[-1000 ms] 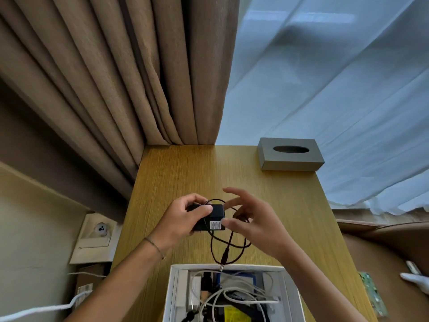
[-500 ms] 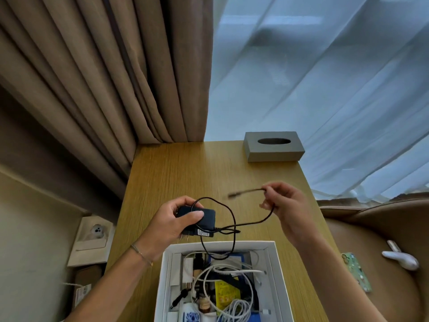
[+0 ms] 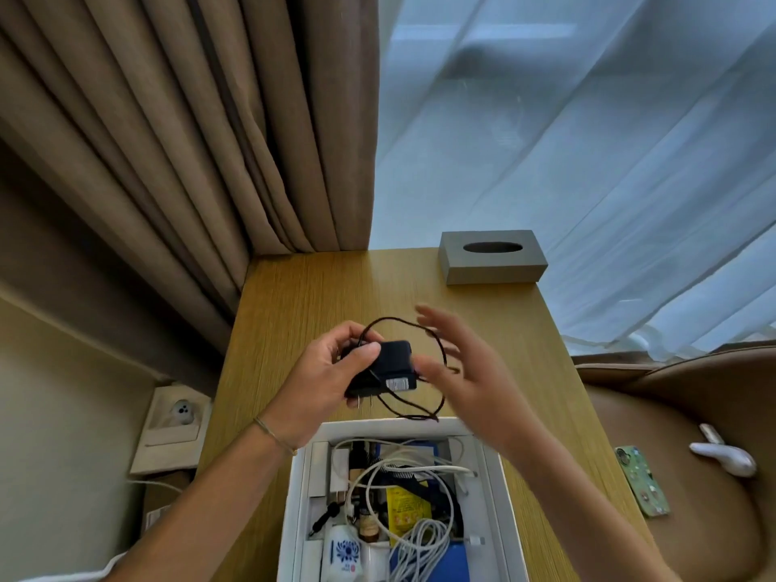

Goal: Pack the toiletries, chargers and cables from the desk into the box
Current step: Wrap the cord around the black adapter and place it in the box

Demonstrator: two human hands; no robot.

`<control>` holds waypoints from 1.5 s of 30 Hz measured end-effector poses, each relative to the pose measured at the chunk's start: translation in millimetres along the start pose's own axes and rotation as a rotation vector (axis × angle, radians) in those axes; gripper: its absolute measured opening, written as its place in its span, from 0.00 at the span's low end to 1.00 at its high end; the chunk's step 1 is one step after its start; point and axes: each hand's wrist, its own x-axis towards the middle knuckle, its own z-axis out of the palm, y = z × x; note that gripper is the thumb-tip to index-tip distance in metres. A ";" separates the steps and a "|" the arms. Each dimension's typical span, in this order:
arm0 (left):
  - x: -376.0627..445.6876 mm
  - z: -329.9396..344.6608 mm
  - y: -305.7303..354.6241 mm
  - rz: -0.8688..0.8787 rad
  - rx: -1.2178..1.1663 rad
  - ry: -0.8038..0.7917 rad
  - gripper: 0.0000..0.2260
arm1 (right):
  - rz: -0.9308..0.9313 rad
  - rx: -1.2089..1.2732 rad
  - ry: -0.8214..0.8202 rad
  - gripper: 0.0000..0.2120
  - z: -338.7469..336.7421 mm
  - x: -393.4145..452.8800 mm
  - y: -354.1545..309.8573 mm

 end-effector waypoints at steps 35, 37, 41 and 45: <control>-14.5 -18.1 15.1 -0.276 -0.327 -0.446 0.16 | -0.049 0.094 -0.402 0.07 -21.9 18.0 2.6; -17.1 -24.4 12.7 -0.297 -0.319 -0.564 0.14 | 0.034 0.192 -0.533 0.09 -30.7 20.7 15.2; -22.6 -34.8 11.9 -0.302 -0.329 -0.839 0.12 | 0.230 0.183 -0.567 0.09 -45.2 29.8 41.8; -27.6 -38.5 17.4 -0.305 -0.265 -1.037 0.13 | 0.308 -0.556 -0.074 0.10 -48.2 44.1 59.6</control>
